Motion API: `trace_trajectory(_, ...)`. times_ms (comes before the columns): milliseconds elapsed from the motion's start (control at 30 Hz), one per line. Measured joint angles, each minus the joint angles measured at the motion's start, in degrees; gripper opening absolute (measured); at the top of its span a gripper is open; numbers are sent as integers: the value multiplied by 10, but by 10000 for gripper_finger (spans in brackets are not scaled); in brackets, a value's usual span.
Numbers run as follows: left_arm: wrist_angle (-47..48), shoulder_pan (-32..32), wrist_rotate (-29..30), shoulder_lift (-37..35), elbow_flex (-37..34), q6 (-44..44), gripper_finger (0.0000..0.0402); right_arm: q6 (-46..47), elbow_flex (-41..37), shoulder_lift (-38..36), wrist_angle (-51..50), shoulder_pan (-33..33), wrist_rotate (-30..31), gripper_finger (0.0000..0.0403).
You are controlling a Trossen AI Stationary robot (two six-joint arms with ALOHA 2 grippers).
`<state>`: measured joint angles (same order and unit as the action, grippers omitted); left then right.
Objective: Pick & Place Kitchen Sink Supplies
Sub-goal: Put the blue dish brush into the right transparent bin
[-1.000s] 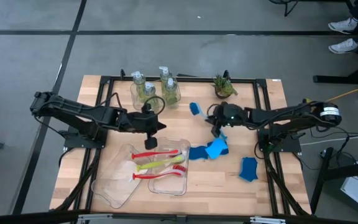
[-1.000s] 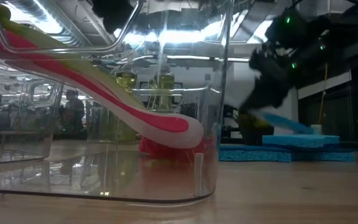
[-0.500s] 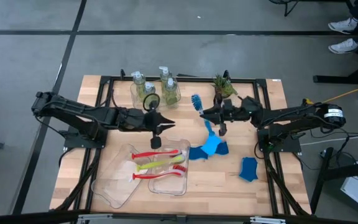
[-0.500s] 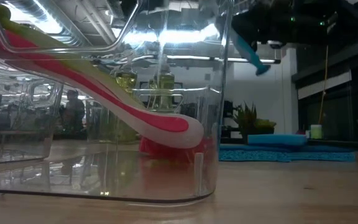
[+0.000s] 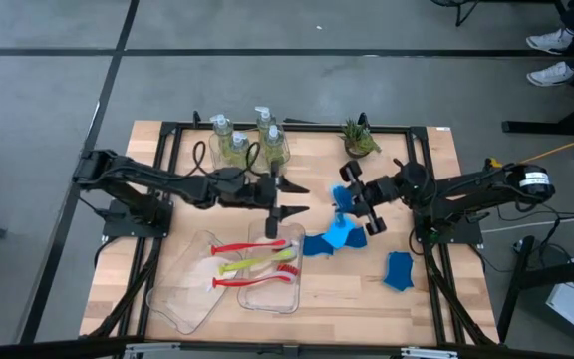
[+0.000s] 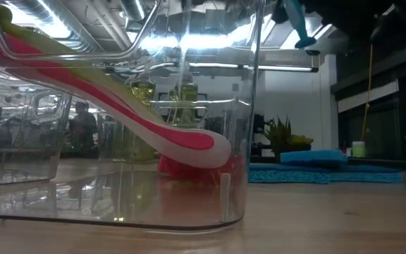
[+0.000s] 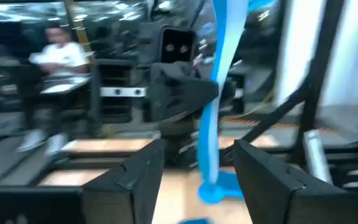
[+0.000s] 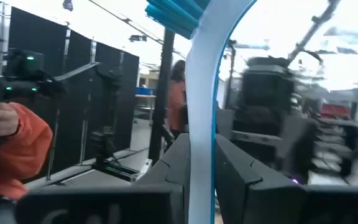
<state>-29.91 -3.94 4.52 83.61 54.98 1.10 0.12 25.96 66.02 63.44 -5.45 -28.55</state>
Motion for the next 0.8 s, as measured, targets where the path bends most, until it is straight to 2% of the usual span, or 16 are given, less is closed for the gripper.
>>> trace_trajectory(100, -65, 20, -83, 32, 0, -29, 201, -15, 4, 0, 1, 12, 1, 47)
trace_trajectory(200, -122, 33, -131, 67, 0, -47, 209, -21, 18, 8, 1, 21, 3, 47)
trace_trajectory(467, -138, 39, -205, 140, 60, -51, 212, -18, 72, 71, 0, 24, -42, 47)
trace_trajectory(567, -131, 39, -232, 149, 74, -52, 212, -8, 93, 97, 4, 24, -64, 47)
trace_trajectory(700, -127, 39, -237, 151, 76, -51, 212, -5, 117, 122, 5, 24, -96, 47)
trace_trajectory(800, -121, 39, -250, 152, 76, -50, 199, -2, 125, 130, 3, 24, -106, 47)
